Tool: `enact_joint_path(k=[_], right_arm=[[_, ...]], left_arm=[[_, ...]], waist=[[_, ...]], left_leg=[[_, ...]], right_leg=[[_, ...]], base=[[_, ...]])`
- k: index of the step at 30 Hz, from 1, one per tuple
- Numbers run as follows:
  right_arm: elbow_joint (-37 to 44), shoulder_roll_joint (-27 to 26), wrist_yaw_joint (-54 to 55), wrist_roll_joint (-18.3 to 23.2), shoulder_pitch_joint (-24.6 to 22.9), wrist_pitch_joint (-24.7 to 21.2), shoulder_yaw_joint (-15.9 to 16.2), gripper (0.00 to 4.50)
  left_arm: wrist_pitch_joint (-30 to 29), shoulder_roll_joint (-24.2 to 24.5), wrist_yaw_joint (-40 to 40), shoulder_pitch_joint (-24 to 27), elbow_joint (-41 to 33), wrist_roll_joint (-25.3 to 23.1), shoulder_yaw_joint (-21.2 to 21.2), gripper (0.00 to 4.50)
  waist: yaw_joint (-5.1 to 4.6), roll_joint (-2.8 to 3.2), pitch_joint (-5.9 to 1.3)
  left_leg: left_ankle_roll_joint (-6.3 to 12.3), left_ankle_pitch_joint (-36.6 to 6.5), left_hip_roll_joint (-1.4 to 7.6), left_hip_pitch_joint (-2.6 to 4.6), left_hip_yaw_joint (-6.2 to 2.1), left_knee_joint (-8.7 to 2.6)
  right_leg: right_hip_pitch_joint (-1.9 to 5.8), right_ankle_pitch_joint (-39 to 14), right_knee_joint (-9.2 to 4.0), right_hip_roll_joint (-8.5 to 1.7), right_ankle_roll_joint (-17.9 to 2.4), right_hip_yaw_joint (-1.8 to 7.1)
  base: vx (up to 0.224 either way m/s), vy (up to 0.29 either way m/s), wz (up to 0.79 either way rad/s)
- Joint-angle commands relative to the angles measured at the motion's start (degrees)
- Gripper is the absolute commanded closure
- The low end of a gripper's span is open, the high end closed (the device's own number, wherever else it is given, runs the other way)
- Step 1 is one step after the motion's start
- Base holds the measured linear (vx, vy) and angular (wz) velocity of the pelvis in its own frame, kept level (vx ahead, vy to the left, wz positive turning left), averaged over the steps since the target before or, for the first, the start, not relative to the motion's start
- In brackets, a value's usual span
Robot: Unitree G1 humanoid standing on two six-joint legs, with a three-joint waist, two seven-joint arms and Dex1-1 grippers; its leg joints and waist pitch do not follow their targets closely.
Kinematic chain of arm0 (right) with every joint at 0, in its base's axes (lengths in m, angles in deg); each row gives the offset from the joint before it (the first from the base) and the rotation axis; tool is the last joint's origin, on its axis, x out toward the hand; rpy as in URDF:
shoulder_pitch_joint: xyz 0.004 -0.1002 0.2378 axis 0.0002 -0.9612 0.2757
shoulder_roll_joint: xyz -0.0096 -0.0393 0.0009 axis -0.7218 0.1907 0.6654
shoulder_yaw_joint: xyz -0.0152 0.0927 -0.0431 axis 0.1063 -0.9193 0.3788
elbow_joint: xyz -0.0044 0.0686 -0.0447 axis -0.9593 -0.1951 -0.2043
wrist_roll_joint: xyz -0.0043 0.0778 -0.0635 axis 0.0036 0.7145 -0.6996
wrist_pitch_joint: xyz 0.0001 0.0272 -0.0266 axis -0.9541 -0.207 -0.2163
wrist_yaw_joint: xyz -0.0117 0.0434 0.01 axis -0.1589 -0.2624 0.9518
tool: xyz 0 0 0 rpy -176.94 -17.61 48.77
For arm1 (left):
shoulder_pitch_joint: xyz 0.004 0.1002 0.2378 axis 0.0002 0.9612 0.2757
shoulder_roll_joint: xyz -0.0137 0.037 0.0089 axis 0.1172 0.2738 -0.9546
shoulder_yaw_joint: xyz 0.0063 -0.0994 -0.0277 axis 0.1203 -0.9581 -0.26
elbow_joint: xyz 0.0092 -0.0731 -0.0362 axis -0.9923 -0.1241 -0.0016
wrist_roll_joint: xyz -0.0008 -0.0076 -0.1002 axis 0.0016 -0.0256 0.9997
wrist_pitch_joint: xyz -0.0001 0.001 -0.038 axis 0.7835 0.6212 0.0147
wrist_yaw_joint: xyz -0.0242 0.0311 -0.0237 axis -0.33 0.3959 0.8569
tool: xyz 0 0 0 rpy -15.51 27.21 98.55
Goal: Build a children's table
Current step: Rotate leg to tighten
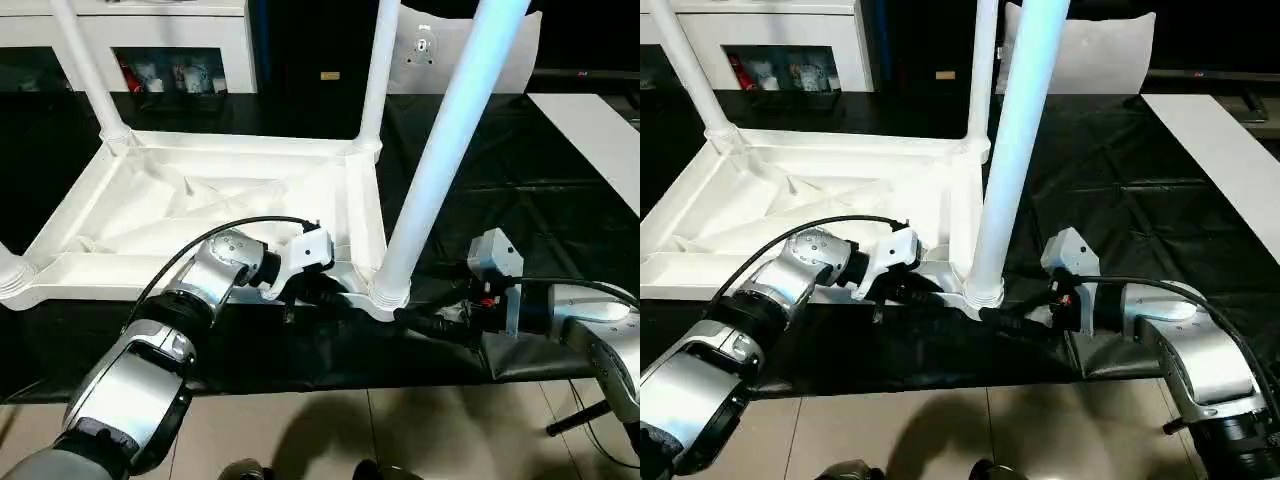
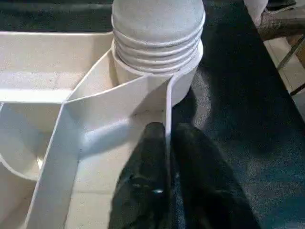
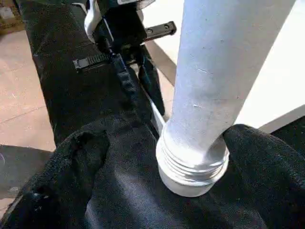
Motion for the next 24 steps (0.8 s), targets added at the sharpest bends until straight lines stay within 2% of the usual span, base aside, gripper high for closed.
enact_joint_path(k=[1, 4, 9, 12, 13, 17, 20, 24], right_arm=[[-0.30, 0.55, -0.50, -0.20, -0.45, 0.98, 0.01, 0.00], [-0.66, 0.45, -0.61, -0.41, -0.38, 1.54, -0.01, 0.00], [-2.95, -0.45, -0.77, -0.97, 0.63, 3.99, 0.06, 0.00], [-5.21, -1.20, -2.19, -0.60, 1.73, 5.75, 0.17, 0.00], [-6.41, -1.32, -3.95, 0.03, 2.33, 6.50, 0.35, 0.00], [-8.32, -0.91, -9.34, 1.61, 3.34, 6.58, 1.78, 0.43], [-10.27, -1.15, -12.51, 2.12, 4.60, 7.04, 3.18, 0.77], [-10.66, -1.30, -14.03, 2.68, 5.05, 6.90, 3.73, 1.13]], left_arm=[[0.12, 0.88, -0.53, -0.47, 1.33, -2.33, 1.74, 4.32], [0.57, 0.99, -0.61, -0.51, 1.36, -2.48, 1.62, 4.46], [3.07, 1.21, -2.56, 0.35, -0.73, -1.55, 1.22, 4.46], [4.70, 1.82, -5.62, 1.59, -3.63, -0.82, 1.70, 4.46], [5.25, 2.23, -7.41, 2.31, -5.48, -0.46, 2.08, 4.46], [5.46, 3.30, -10.51, 3.98, -11.14, 0.42, 3.12, 4.50], [5.27, 3.76, -11.28, 4.73, -14.51, 0.46, 3.64, 4.50], [5.51, 3.83, -11.20, 4.79, -15.05, 0.10, 3.77, 4.50]], waist=[[0.25, -0.71, -5.03], [0.08, -0.80, -5.00], [0.02, -0.73, -5.06], [0.10, -0.66, -5.24], [0.11, -0.64, -5.25], [0.47, -0.45, -5.33], [1.17, -0.35, -5.37], [1.76, -0.44, -5.36]], left_leg=[[4.31, -5.07, 4.41, 0.08, -2.13, -3.74], [4.19, -5.44, 4.32, 0.08, -2.12, -3.75], [4.26, -5.36, 4.28, 0.02, -2.08, -3.68], [4.50, -4.70, 4.47, 0.07, -2.08, -3.68], [4.81, -4.56, 4.79, -0.04, -2.18, -3.74], [5.25, -4.09, 5.33, 0.12, -2.15, -3.70], [5.45, -3.31, 5.76, 0.39, -2.16, -3.70], [4.82, -3.36, 5.63, 0.37, -2.04, -3.64]], right_leg=[[4.08, -21.40, -4.49, -5.97, 1.36, 4.55], [4.12, -22.33, -4.61, -5.98, 1.86, 4.39], [4.09, -22.39, -4.70, -5.95, 2.04, 4.37], [4.05, -20.81, -4.34, -6.03, 1.11, 4.56], [4.09, -19.86, -4.08, -6.13, 0.29, 4.64], [4.01, -18.15, -3.39, -6.43, -1.89, 4.95], [3.71, -16.19, -2.91, -6.52, -3.70, 5.29], [3.76, -16.11, -2.76, -6.58, -4.16, 5.45]], base=[[0.000, 0.000, 0.00], [0.000, 0.000, 0.00], [0.000, 0.000, 0.00], [0.000, 0.000, 0.00], [0.000, 0.000, 0.00], [0.000, 0.000, 0.00], [0.000, 0.000, 0.00], [0.000, 0.000, 0.00]])
